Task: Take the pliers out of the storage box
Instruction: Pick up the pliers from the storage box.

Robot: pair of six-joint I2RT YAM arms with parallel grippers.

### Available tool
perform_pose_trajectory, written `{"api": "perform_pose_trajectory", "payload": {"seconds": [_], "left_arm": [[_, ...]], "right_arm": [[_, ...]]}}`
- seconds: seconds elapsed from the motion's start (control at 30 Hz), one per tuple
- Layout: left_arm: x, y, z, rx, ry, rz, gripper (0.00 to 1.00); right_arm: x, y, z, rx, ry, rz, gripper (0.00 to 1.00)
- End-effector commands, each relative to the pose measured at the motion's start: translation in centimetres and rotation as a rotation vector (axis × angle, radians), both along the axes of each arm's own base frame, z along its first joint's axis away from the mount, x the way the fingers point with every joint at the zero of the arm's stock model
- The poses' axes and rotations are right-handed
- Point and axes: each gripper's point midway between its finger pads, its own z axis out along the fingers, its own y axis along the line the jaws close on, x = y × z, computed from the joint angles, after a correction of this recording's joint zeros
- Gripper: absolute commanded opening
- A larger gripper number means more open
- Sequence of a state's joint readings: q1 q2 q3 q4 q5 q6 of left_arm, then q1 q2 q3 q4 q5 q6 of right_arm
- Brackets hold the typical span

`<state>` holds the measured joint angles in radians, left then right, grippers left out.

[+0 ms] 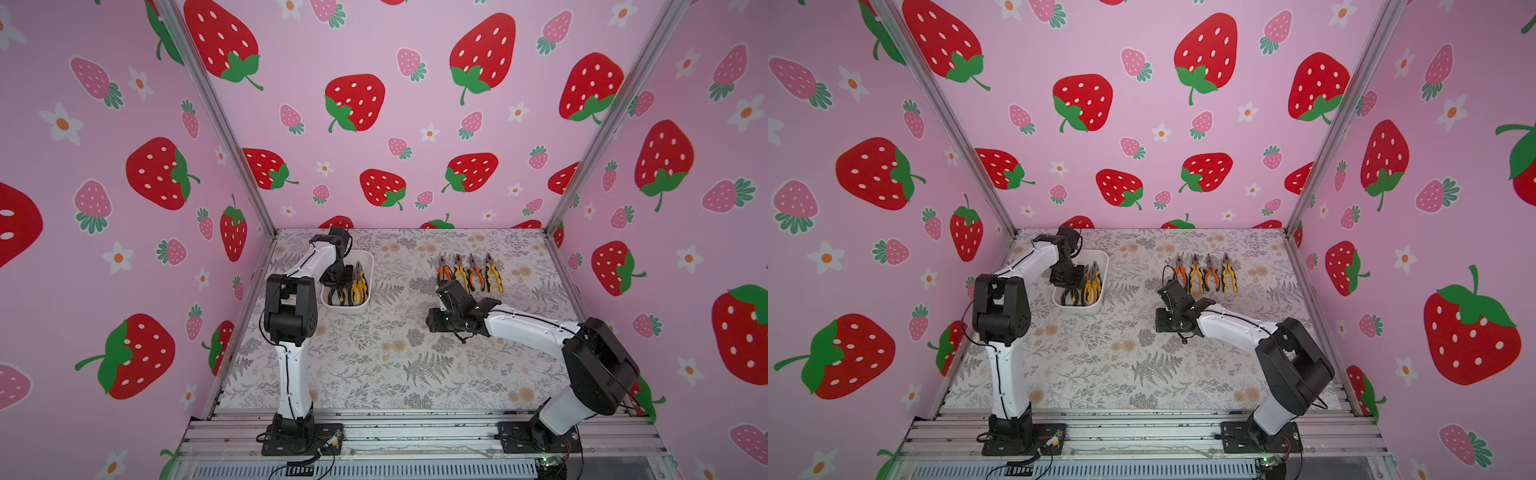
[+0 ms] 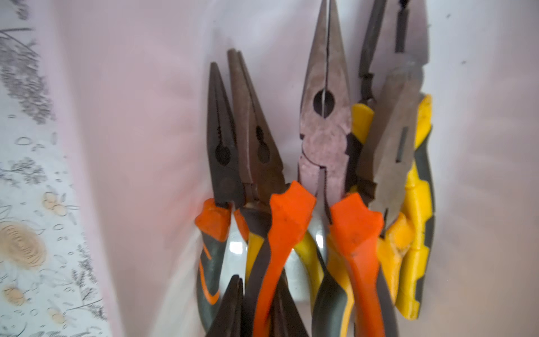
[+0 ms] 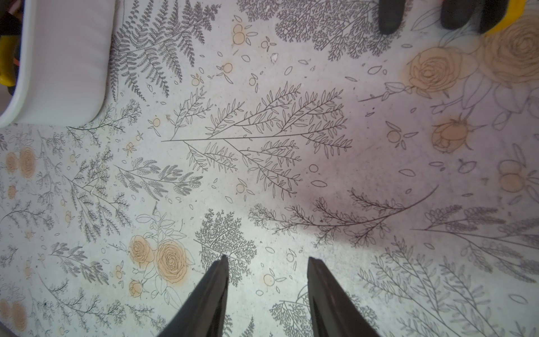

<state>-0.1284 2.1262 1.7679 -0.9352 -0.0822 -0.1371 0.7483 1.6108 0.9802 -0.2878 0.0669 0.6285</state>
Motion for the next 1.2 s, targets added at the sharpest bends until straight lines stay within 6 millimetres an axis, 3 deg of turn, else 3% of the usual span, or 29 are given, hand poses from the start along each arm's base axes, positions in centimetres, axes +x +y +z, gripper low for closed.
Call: {"api": "perform_pose_trajectory", "payload": {"seconds": [0.0, 0.23, 0.37, 0.5, 0.63, 0.9, 1.07, 1.17], "left_arm": [[0.5, 0.7, 5.6, 0.033, -0.159, 0.026, 0.00], [-1.4, -1.4, 10.2, -0.054, -0.306, -0.011, 0.00], [-3.7, -3.6, 11.4, -0.017, -0.395, -0.078, 0.00], [-6.9, -7.6, 13.7, 0.013, -0.562, -0.159, 0.00], [-10.0, -11.3, 16.1, 0.009, -0.751, -0.225, 0.00], [-15.8, -17.5, 17.0, -0.010, -1.059, -0.356, 0.00], [-17.5, -19.8, 16.9, 0.097, -1.127, -0.412, 0.00], [-17.5, -19.8, 16.5, 0.168, -1.124, -0.377, 0.00]], "right_arm": [[0.1, 0.6, 0.7, 0.018, -0.008, 0.006, 0.49], [0.2, 0.5, 2.0, 0.013, -0.032, 0.004, 0.49], [0.4, 0.4, 5.0, 0.017, -0.079, 0.016, 0.49], [0.5, -0.1, 8.6, 0.013, -0.129, 0.030, 0.49], [-0.1, -0.3, 11.0, 0.040, -0.132, 0.045, 0.50], [-1.0, -0.1, 17.1, 0.142, -0.098, 0.028, 0.51], [-0.9, 0.0, 21.7, 0.245, -0.137, -0.009, 0.51], [-0.4, -0.4, 22.9, 0.279, -0.130, -0.061, 0.51]]}}
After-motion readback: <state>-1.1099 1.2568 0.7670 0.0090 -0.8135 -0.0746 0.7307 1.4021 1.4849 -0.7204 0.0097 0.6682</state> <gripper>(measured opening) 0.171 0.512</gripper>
